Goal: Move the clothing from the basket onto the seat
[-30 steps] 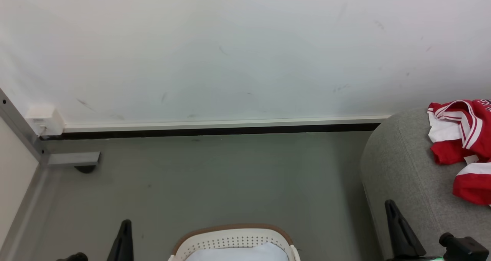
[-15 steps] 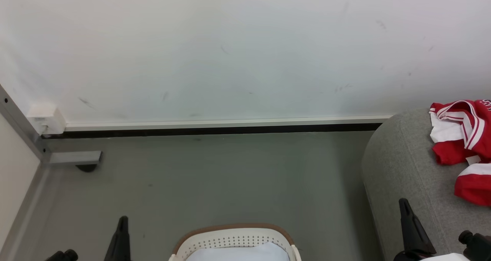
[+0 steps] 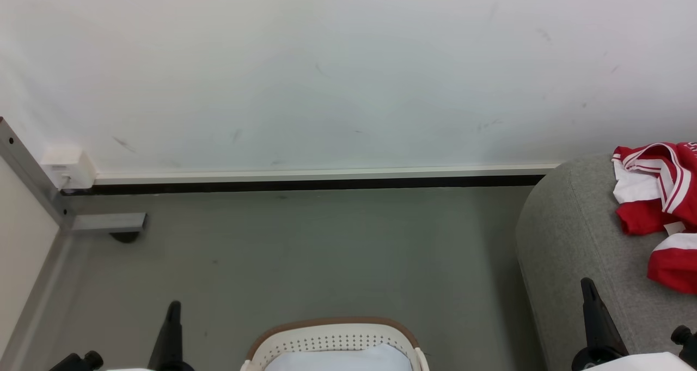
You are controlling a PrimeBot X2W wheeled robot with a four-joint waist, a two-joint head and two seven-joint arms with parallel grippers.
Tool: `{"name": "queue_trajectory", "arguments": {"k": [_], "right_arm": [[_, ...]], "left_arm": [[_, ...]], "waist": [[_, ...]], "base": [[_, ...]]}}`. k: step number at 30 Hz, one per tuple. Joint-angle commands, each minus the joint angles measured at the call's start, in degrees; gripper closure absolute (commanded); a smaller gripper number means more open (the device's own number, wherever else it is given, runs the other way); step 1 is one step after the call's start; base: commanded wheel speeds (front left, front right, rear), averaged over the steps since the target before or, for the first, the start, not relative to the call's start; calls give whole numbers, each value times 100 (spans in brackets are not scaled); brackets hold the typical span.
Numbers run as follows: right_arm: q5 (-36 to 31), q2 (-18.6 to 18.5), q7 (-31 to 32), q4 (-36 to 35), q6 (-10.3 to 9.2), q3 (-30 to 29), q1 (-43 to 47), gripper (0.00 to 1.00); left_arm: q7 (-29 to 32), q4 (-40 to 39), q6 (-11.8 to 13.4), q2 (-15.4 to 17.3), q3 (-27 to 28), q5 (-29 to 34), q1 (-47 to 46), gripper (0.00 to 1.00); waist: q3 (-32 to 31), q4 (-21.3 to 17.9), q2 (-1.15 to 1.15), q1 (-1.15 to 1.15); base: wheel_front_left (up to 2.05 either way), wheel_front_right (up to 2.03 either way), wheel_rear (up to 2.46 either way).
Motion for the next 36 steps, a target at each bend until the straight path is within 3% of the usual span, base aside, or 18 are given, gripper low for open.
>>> {"name": "queue_trajectory", "arguments": {"k": [1, 36], "right_arm": [[138, -26, 35, -40, -4, -52, -148, 100], [2129, 31, 601, 96, -8, -517, -281, 100]], "left_arm": [[22, -38, -28, 15, 47, -152, -123, 100], [614, 156, -164, -38, 265, -2129, -413, 100]], "waist": [[0, 2, 0, 0], [26, 74, 0, 0]], "base": [[0, 0, 0], [0, 0, 0]]}}
